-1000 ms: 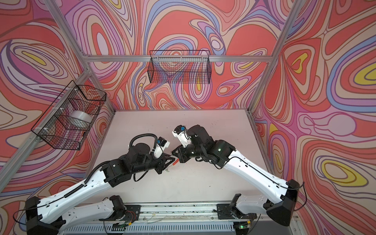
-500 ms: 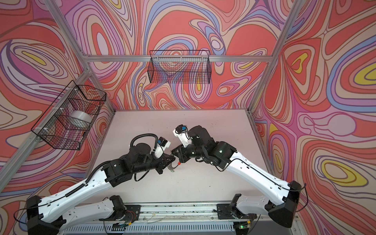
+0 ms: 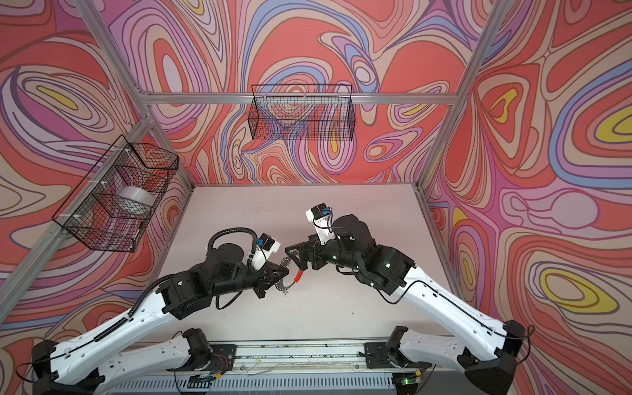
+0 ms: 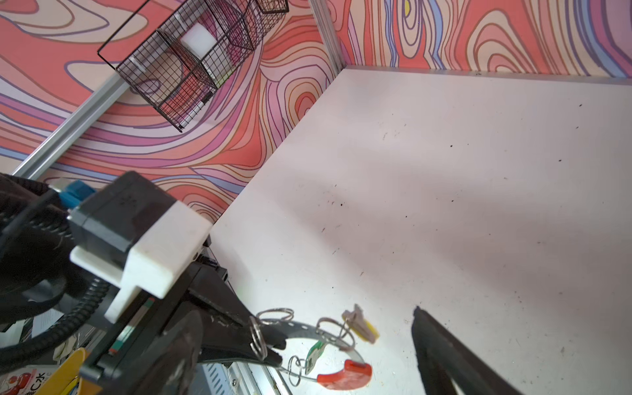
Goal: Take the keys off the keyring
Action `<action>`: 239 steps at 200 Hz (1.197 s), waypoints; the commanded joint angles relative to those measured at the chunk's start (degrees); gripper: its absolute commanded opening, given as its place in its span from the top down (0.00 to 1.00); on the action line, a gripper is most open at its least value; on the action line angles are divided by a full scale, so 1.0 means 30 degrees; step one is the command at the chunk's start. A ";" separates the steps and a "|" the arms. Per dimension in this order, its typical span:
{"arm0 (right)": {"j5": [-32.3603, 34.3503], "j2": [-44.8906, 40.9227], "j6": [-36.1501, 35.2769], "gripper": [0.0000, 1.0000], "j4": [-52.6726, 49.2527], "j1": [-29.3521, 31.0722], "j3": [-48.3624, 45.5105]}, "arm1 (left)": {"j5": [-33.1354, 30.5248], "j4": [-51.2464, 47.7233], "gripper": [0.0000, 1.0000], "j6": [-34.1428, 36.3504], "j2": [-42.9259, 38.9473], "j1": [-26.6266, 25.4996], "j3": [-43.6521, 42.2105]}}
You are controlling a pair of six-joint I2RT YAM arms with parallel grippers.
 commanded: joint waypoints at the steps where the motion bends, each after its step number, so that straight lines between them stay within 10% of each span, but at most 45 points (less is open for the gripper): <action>1: 0.0134 -0.0590 0.0506 0.02 0.0840 -0.0013 -0.0936 | 0.1474 -0.1963 1.00 0.0979 -0.0488 -0.0091 0.1132; 54: 0.1854 -0.1813 0.1625 0.15 0.1295 0.0011 -0.3291 | 0.3048 -0.6185 1.00 -0.0015 0.0381 0.0158 0.3424; 82: 0.3065 -0.2600 0.2344 0.24 0.1572 0.0009 -0.4582 | 0.7221 -0.6591 1.00 -0.1242 0.1002 0.2177 0.3485; 122: 0.2444 -0.3021 0.1703 0.02 0.1258 -0.0006 -0.5349 | 0.9609 -0.5044 1.00 -0.3734 0.0840 0.4184 0.2648; 239: -0.4112 -0.2602 -0.0836 0.35 0.5733 -0.0004 -0.6398 | 0.1644 0.1967 1.00 -1.2191 0.0259 0.4519 0.2009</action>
